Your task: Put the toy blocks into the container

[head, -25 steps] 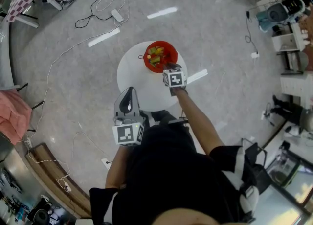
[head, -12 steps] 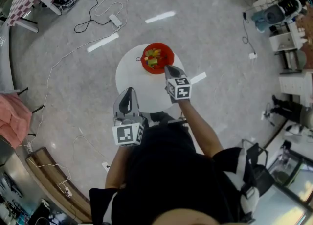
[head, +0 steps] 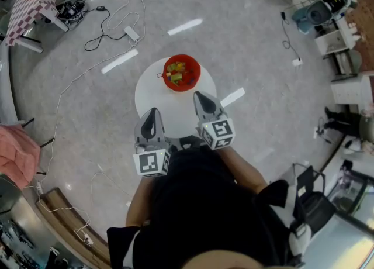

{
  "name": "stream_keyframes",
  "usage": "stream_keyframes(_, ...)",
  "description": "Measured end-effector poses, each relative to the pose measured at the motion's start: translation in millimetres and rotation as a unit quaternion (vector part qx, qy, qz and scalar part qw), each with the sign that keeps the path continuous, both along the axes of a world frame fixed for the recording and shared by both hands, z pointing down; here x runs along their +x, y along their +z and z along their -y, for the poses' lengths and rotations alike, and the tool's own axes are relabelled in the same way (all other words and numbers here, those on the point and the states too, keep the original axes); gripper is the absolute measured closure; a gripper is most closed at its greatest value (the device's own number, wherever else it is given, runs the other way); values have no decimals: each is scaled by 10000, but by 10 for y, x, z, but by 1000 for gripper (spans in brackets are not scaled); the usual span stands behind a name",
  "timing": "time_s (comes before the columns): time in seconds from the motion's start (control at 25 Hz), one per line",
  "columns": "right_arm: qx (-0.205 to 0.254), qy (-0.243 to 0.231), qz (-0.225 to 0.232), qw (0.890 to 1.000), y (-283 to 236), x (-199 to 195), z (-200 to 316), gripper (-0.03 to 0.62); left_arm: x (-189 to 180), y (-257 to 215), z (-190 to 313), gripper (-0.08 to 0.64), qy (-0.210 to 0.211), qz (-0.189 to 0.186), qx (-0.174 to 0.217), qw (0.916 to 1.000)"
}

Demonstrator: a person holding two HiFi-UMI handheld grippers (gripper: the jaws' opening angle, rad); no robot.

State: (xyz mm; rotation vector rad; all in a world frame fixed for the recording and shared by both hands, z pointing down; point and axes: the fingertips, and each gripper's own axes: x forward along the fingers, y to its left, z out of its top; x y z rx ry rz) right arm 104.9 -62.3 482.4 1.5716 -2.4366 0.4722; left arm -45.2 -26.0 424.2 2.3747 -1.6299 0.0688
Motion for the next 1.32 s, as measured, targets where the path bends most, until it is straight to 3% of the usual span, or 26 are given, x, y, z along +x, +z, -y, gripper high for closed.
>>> stream_keyframes(0.24, -63, -179, 39, 9998, -59, -133, -367, 595, 67, 54, -41, 568, 88, 42, -44, 9999)
stream_keyframes(0.8, 52, -375, -154, 9992, -148, -150, -372, 597, 90, -5, -19, 568, 66, 25, 31, 10000)
stream_keyframes(1.32, -16, -339, -61, 9994, -142, -155, -411, 597, 124, 3, -37, 568, 101, 69, 40, 9999)
